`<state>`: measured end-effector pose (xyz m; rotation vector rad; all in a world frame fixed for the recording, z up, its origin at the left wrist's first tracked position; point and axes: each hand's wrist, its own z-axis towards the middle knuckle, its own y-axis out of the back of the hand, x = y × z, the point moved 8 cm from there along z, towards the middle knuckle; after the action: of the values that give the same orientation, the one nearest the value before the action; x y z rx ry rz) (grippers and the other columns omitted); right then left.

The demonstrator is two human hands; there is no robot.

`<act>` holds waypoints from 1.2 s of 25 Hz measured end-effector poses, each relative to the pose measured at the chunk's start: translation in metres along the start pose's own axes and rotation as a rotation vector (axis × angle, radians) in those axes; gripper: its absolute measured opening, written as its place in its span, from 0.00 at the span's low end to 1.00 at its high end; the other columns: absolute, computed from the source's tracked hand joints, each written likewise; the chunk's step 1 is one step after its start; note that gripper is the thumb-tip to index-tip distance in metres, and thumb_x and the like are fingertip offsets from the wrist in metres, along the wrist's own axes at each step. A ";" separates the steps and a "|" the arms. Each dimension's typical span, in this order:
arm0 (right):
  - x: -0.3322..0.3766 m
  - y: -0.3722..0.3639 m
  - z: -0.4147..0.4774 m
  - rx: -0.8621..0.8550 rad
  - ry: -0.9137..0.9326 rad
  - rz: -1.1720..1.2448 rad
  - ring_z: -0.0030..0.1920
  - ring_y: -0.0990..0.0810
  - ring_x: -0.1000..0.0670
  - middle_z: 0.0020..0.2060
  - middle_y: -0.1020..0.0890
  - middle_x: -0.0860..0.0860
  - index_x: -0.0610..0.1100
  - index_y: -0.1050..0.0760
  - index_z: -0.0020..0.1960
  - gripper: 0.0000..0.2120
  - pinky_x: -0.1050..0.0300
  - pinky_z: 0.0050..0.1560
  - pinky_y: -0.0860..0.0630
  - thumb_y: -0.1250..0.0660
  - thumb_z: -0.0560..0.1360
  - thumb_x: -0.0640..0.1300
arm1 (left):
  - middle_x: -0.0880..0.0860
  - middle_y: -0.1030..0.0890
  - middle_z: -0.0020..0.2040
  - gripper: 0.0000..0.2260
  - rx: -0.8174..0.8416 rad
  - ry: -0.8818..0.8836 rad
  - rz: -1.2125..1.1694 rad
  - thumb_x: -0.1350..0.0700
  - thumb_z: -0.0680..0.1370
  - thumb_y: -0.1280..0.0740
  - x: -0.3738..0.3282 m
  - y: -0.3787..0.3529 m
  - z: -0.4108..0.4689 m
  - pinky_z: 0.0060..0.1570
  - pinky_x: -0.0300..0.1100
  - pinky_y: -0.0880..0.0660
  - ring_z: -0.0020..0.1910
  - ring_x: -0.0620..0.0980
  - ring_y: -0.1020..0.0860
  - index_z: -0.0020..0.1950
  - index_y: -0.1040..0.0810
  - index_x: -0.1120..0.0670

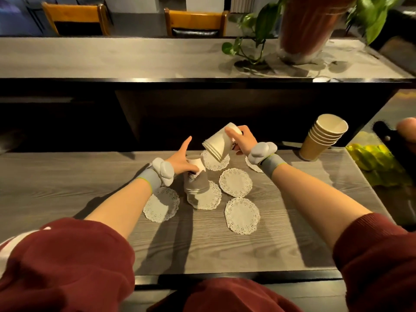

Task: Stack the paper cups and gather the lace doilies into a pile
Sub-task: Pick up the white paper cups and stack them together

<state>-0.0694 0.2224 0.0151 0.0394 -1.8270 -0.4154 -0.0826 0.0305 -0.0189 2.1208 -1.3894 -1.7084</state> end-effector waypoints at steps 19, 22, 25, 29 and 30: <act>-0.089 0.108 0.016 0.349 -0.400 0.054 0.34 0.27 0.50 0.37 0.26 0.47 0.41 0.27 0.47 0.25 0.54 0.38 0.24 0.45 0.76 0.63 | 0.56 0.21 0.50 0.23 0.292 0.209 -0.517 0.52 0.79 0.41 -0.120 -0.126 0.074 0.39 0.39 0.24 0.42 0.49 0.23 0.73 0.38 0.57; -0.098 0.108 0.013 0.396 -0.475 0.233 0.34 0.22 0.48 0.37 0.22 0.46 0.43 0.28 0.51 0.19 0.53 0.35 0.21 0.47 0.79 0.58 | 0.56 0.23 0.54 0.21 0.348 0.232 -0.517 0.49 0.80 0.45 -0.134 -0.141 0.082 0.36 0.38 0.23 0.40 0.47 0.23 0.73 0.40 0.50; -0.109 0.111 0.012 0.397 -0.573 0.367 0.23 0.18 0.51 0.25 0.18 0.47 0.41 0.28 0.46 0.15 0.59 0.25 0.20 0.47 0.81 0.50 | 0.51 0.16 0.41 0.16 0.533 0.297 -0.597 0.44 0.80 0.48 -0.147 -0.162 0.079 0.35 0.39 0.20 0.37 0.47 0.18 0.57 0.27 0.52; -0.126 0.124 0.014 0.381 -0.732 0.524 0.36 0.18 0.43 0.32 0.16 0.40 0.37 0.27 0.44 0.13 0.51 0.26 0.20 0.43 0.79 0.46 | 0.54 0.23 0.55 0.21 0.580 0.247 -0.680 0.38 0.78 0.51 -0.167 -0.169 0.089 0.45 0.48 0.21 0.52 0.54 0.22 0.58 0.28 0.49; -0.129 0.127 0.016 0.369 -0.751 0.547 0.40 0.20 0.43 0.37 0.17 0.39 0.37 0.26 0.44 0.13 0.50 0.26 0.19 0.42 0.79 0.46 | 0.55 0.25 0.59 0.21 0.557 0.248 -0.656 0.39 0.78 0.50 -0.169 -0.169 0.092 0.45 0.48 0.21 0.52 0.54 0.23 0.62 0.31 0.50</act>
<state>-0.0223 0.3764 -0.0693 -0.4040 -2.5162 0.3522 -0.0526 0.2844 -0.0247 3.2485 -1.2844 -1.1930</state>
